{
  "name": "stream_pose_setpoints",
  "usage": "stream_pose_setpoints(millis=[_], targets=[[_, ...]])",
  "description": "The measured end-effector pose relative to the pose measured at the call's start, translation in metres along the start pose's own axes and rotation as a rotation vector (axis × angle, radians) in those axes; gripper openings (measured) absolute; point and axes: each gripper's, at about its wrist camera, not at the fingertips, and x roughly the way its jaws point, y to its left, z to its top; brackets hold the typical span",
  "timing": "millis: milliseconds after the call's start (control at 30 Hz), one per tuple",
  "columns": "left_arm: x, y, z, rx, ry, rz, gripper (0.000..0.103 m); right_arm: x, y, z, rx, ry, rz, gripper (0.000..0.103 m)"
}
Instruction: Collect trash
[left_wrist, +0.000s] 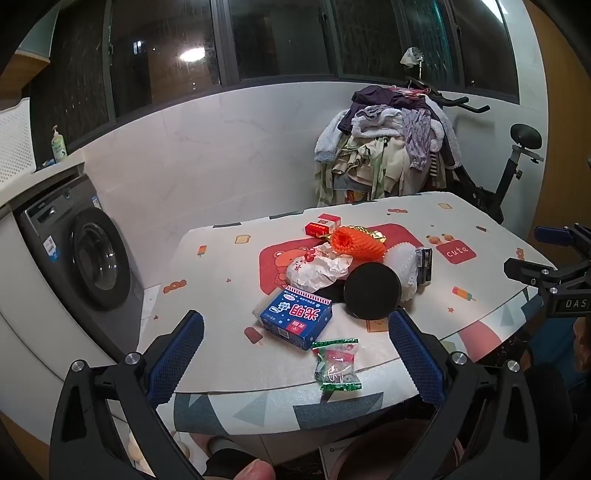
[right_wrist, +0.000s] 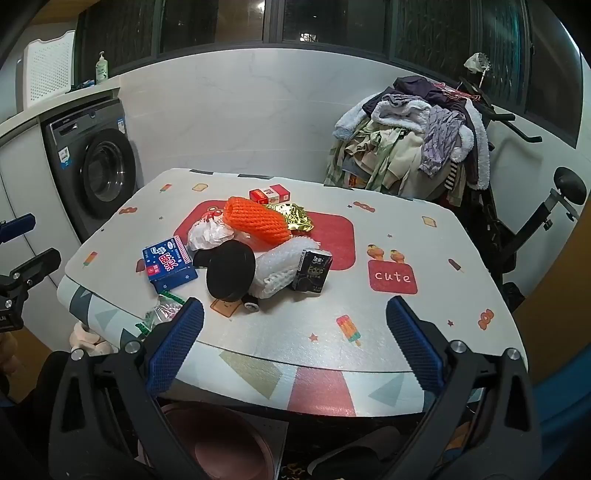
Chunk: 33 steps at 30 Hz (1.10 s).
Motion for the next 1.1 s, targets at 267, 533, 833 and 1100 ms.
stream_pose_setpoints(millis=[267, 533, 833, 1100], targets=[[0.0002, -0.0006, -0.0013, 0.002, -0.003, -0.001, 0.098, -0.0001, -0.0003, -0.0011, -0.001, 0.0, -0.005, 0.097], [0.001, -0.0006, -0.0013, 0.001, -0.003, -0.002, 0.098, 0.0009, -0.0022, -0.006, 0.004, 0.004, -0.006, 0.097], [0.0006, -0.0006, -0.0005, 0.001, -0.003, -0.001, 0.098, 0.0019, -0.0013, -0.0067, 0.0, 0.006, -0.011, 0.097], [0.008, 0.0053, -0.0055, -0.028, 0.018, 0.036, 0.098, 0.0051, -0.0001, -0.0074, -0.001, 0.013, -0.01, 0.097]])
